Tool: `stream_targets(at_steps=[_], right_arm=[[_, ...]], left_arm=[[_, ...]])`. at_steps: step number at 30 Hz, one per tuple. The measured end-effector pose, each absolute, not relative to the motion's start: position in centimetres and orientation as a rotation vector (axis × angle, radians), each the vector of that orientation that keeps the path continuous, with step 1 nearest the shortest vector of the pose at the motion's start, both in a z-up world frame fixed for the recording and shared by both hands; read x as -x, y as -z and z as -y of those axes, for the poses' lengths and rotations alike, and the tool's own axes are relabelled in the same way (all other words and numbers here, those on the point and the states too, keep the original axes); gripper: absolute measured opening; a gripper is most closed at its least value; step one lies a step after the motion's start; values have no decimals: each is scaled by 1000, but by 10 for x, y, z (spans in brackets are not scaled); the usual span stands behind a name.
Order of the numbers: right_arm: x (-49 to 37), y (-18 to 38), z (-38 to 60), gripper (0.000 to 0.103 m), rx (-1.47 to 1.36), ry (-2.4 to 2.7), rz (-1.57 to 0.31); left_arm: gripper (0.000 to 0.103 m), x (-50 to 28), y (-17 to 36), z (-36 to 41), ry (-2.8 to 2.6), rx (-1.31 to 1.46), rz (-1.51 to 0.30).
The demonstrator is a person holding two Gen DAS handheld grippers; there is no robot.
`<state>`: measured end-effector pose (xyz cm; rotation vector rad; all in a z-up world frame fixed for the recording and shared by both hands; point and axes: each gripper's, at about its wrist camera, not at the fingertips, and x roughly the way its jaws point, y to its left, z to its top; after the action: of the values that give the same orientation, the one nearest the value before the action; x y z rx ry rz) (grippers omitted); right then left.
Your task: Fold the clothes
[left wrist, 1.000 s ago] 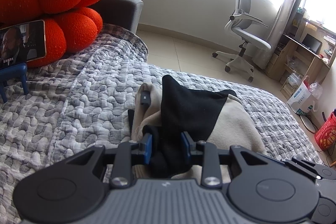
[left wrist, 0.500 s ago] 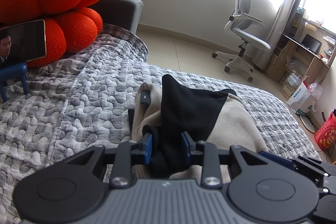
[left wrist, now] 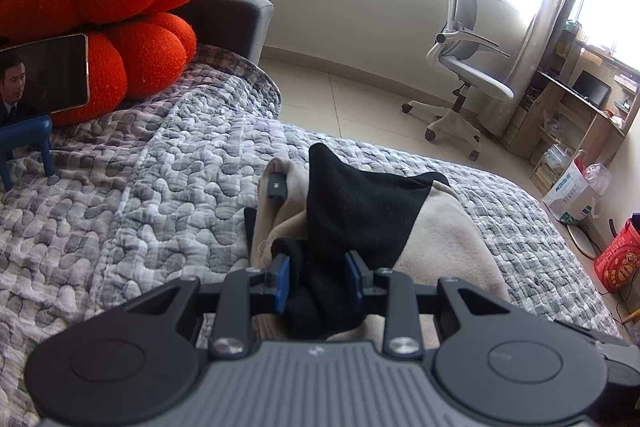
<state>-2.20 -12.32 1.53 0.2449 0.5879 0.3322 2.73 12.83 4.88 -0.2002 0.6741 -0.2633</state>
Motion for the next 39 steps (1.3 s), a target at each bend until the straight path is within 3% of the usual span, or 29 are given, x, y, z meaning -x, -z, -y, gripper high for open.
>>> stream_targets(at_steps=[6, 21, 26, 35, 39], right_arm=[[27, -10, 131, 64, -297, -356, -572], [28, -14, 138, 68, -372, -391, -588], [23, -11, 146, 71, -529, -446, -618], [15, -7, 167, 69, -759, -482, -617], [17, -10, 154, 64, -662, -463, -616]], left_arm=[[31, -13, -61, -143, 212, 244, -621], [32, -23, -41, -147, 175, 233, -702], [32, -23, -41, -147, 174, 228, -705], [34, -23, -40, -147, 171, 214, -706], [34, -23, -41, -146, 168, 209, -706]])
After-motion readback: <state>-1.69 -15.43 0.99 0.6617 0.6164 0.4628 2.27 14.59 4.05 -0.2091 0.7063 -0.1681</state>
